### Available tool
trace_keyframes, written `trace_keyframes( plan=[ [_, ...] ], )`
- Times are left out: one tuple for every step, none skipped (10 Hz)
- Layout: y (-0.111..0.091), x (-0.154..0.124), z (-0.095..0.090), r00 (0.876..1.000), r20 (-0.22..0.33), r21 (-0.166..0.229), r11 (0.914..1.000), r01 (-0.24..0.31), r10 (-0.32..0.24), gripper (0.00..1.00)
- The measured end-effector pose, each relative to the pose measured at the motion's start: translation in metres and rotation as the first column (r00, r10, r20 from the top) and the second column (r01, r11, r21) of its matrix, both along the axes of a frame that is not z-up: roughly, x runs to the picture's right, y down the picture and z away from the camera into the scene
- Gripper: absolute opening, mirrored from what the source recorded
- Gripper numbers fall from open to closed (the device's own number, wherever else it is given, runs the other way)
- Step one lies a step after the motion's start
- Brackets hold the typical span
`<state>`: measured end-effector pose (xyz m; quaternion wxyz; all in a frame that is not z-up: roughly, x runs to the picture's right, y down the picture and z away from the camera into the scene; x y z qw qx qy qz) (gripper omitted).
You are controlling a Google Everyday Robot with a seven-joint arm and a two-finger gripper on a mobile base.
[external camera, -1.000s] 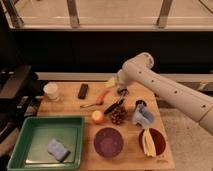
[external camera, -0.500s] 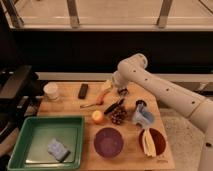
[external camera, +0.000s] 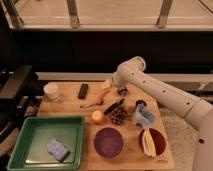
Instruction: Place pepper in plastic cup
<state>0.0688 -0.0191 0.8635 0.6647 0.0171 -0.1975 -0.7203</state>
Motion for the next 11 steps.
trace_keyframes(
  plan=[
    [-0.002, 0.006, 0.007, 1.000, -0.004, -0.007, 0.9996, -0.027, 0.027, 0.80],
    [-0.002, 0.006, 0.012, 0.999, 0.000, -0.016, 0.9992, -0.036, 0.036, 0.80],
    [-0.002, 0.006, 0.018, 0.999, 0.005, -0.027, 0.9988, -0.040, 0.041, 0.80],
    [0.001, 0.009, 0.021, 0.999, 0.005, -0.037, 0.9984, -0.043, 0.043, 0.80],
    [0.003, 0.009, 0.023, 0.999, 0.008, -0.048, 0.9980, -0.040, 0.041, 0.80],
    [0.009, 0.007, 0.027, 0.999, 0.014, -0.062, 0.9975, -0.034, 0.035, 0.80],
    [0.014, 0.003, 0.030, 0.999, 0.024, -0.079, 0.9964, -0.029, 0.031, 0.80],
    [0.019, 0.002, 0.032, 0.999, 0.032, -0.094, 0.9952, -0.029, 0.032, 0.80],
    [0.021, -0.001, 0.031, 0.998, 0.053, -0.108, 0.9937, -0.032, 0.038, 0.80],
    [0.024, -0.005, 0.030, 0.995, 0.086, -0.123, 0.9918, -0.035, 0.046, 0.80],
    [0.026, -0.009, 0.028, 0.992, 0.117, -0.134, 0.9903, -0.038, 0.054, 0.80]
  ],
)
